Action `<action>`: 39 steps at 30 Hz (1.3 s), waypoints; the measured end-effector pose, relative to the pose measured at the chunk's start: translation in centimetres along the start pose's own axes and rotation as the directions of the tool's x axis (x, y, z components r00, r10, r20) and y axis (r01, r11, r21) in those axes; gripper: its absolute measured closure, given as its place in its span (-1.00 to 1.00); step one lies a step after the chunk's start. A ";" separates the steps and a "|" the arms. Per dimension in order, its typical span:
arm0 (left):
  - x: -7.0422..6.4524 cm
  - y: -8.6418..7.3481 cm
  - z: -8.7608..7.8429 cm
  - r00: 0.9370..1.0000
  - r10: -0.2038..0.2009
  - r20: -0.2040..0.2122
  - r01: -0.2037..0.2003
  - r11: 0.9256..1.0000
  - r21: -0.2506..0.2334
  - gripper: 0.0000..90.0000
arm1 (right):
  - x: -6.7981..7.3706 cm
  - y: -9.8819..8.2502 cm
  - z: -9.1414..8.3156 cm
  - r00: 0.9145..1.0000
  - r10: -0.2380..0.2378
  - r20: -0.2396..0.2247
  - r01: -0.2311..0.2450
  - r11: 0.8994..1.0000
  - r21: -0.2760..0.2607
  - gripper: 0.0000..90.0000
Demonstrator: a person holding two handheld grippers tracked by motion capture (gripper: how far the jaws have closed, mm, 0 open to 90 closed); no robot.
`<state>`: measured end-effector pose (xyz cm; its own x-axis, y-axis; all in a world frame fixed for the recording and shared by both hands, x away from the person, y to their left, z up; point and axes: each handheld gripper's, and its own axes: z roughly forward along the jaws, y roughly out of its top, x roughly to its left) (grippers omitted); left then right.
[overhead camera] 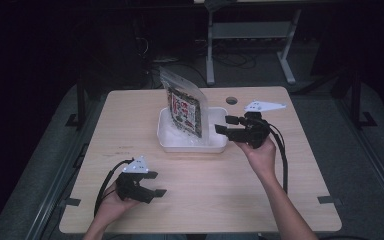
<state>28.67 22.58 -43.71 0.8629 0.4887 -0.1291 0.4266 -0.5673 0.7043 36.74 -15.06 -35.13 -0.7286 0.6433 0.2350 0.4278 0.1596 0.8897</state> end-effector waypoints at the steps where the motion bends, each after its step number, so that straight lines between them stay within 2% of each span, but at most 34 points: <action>1: 0.0 0.0 0.0 1.000 -0.001 0.000 0.001 1.000 -0.001 -0.42 | 0.0 -0.2 -0.2 1.000 -0.001 -0.003 0.001 1.000 0.002 -0.15; 22: -0.2 0.0 0.2 1.000 0.002 0.003 -0.002 1.000 0.010 -0.42 | 0.3 -5.9 -5.0 0.999 0.035 -0.010 -0.035 0.999 0.031 -0.22; 33: -0.1 -0.2 0.1 1.000 -0.006 -0.010 0.006 1.000 0.003 -0.42 | 0.0 -8.7 -5.9 0.998 0.065 0.003 -0.065 0.996 0.066 -0.24; 39: 0.0 -0.5 -0.1 1.000 -0.009 -0.017 0.010 1.000 0.005 -0.43 | 0.6 -10.2 -6.2 0.998 0.062 -0.003 -0.062 0.993 0.098 -0.29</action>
<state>28.44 22.89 -44.00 0.8541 0.5050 -0.1240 0.4363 -0.5660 0.6995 28.64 -20.99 -41.61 -0.7020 0.6500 0.2909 0.5221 0.1921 0.8310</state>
